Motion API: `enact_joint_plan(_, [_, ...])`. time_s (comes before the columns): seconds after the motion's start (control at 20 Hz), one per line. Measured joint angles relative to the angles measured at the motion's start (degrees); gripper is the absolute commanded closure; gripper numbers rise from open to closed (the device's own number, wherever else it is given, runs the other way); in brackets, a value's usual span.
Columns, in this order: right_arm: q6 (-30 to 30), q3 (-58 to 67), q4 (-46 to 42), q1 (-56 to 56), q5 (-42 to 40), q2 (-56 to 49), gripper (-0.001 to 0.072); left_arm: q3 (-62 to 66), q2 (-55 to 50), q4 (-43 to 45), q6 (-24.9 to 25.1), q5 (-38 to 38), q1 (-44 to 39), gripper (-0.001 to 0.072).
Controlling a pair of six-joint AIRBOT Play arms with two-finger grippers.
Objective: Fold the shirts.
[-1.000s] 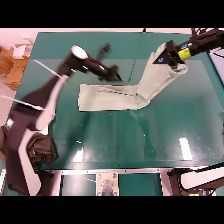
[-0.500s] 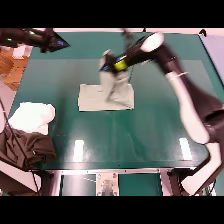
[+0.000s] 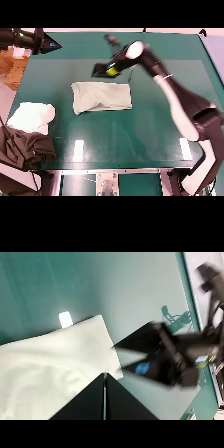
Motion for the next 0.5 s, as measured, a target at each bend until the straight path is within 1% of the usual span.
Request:
enact_joint_plan(0.15, [1.3,-2.9,-3.2,-9.7,7.1,2.5,0.0144,-0.1,0.1,0.0,0.0,-0.1,0.1,0.0683])
enact_joint_plan(0.25, [1.6,-8.1,-2.9,-14.7,9.2,3.3,0.0140,-0.1,0.1,0.0,-0.2,-0.1,0.1,0.0683])
enact_joint_plan(0.3, [1.6,-11.8,-1.9,-16.6,8.9,3.5,0.0118,-0.1,0.0,0.0,-0.2,-0.1,0.1,0.0683])
enact_joint_plan(0.35, [1.4,-15.6,-0.6,-17.7,8.0,3.6,0.0118,-0.1,0.1,0.0,-0.3,-0.1,0.1,0.0683])
enact_joint_plan(0.5, [-1.1,-27.6,5.9,-18.4,1.2,3.8,0.0118,-0.1,0.1,0.0,-0.5,-0.1,0.1,0.0683])
